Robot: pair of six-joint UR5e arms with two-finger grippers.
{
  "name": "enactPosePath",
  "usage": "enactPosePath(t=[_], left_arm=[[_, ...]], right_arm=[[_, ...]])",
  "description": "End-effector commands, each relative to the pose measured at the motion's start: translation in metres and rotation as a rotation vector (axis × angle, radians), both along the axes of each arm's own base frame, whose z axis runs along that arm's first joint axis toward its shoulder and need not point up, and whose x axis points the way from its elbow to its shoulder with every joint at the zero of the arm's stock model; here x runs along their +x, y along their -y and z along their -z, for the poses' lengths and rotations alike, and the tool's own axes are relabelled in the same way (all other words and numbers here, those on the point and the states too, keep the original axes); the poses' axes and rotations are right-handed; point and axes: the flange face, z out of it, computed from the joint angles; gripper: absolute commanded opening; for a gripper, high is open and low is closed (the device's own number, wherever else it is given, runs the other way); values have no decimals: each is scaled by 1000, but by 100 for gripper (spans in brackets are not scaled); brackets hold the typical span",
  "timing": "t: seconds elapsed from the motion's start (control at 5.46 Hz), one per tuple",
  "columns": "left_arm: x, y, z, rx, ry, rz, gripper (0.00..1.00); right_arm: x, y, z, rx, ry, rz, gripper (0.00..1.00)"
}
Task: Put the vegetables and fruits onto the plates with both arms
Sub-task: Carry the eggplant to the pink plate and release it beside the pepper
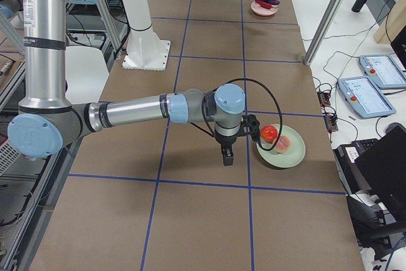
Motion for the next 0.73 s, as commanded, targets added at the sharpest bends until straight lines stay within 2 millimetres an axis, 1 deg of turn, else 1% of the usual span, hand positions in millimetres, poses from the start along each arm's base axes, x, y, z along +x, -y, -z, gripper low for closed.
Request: enactPosePath(t=[0.0, 0.18, 0.37, 0.55], left_arm=[[-12, 17, -67, 73, 61, -72, 0], [4, 13, -65, 9, 56, 14, 13], [27, 6, -59, -45, 24, 116, 83], [30, 4, -64, -42, 19, 117, 99]], right_arm=[[-1, 0, 0, -2, 1, 2, 100], [-1, 1, 1, 1, 1, 2, 100], [-1, 1, 1, 3, 1, 2, 100], [-1, 1, 1, 3, 1, 2, 100]])
